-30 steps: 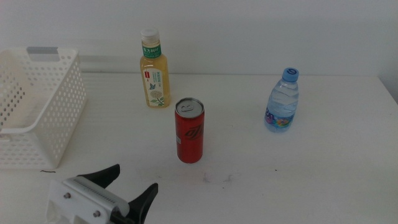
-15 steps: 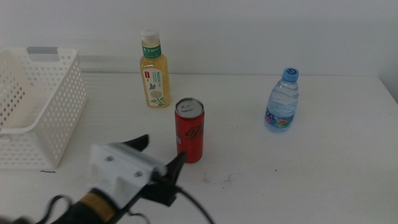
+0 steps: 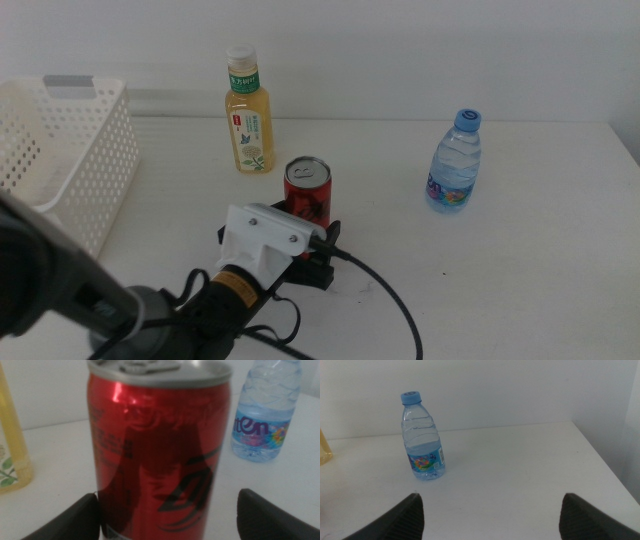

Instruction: Use arms to grab the bottles and put them into the dustbin to the left of the table.

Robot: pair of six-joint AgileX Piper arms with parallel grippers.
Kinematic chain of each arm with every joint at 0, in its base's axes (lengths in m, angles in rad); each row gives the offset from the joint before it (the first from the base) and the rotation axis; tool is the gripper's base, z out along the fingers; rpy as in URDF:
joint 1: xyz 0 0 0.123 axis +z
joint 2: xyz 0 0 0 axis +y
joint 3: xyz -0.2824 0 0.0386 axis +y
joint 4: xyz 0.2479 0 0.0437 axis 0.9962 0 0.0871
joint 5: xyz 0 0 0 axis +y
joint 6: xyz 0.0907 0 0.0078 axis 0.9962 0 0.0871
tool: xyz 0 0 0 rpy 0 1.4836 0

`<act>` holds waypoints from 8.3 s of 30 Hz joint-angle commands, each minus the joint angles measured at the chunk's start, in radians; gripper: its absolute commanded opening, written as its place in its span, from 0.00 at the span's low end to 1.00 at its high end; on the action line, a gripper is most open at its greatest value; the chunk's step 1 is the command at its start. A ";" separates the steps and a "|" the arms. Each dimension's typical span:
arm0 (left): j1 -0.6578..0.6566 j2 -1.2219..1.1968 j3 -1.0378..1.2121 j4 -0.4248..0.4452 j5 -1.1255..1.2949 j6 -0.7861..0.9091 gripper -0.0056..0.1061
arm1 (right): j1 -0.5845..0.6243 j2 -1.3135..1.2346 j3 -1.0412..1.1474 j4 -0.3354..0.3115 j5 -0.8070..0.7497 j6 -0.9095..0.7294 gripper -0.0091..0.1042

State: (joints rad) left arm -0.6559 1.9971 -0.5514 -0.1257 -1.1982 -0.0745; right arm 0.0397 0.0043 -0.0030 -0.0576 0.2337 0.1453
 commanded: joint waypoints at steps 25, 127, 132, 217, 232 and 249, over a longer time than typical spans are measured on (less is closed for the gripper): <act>0.000 -0.131 -0.109 -0.062 0.268 0.122 0.03 | -0.009 -0.004 0.003 -0.014 -0.003 -0.007 0.87; 0.485 0.107 -0.415 0.454 0.242 -0.184 0.88 | -0.009 -0.004 0.003 -0.014 -0.003 -0.007 0.87; 0.476 0.187 -0.543 0.464 0.307 -0.195 0.88 | -0.009 -0.004 0.003 -0.014 -0.003 -0.007 0.87; 0.875 0.061 -1.180 0.052 2.419 0.381 0.06 | -0.009 -0.004 0.003 -0.014 -0.003 -0.007 0.87; 0.875 -0.049 -1.175 0.090 2.419 0.373 0.89 | -0.009 -0.004 0.003 -0.014 -0.003 -0.007 0.87; 0.552 -0.768 -0.982 -0.353 2.348 0.636 0.89 | -0.009 -0.004 0.003 -0.014 -0.003 -0.007 0.87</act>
State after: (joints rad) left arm -0.0690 1.2762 -1.5865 -0.4301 1.1801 0.5149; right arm 0.0397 0.0043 -0.0030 -0.0576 0.2337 0.1453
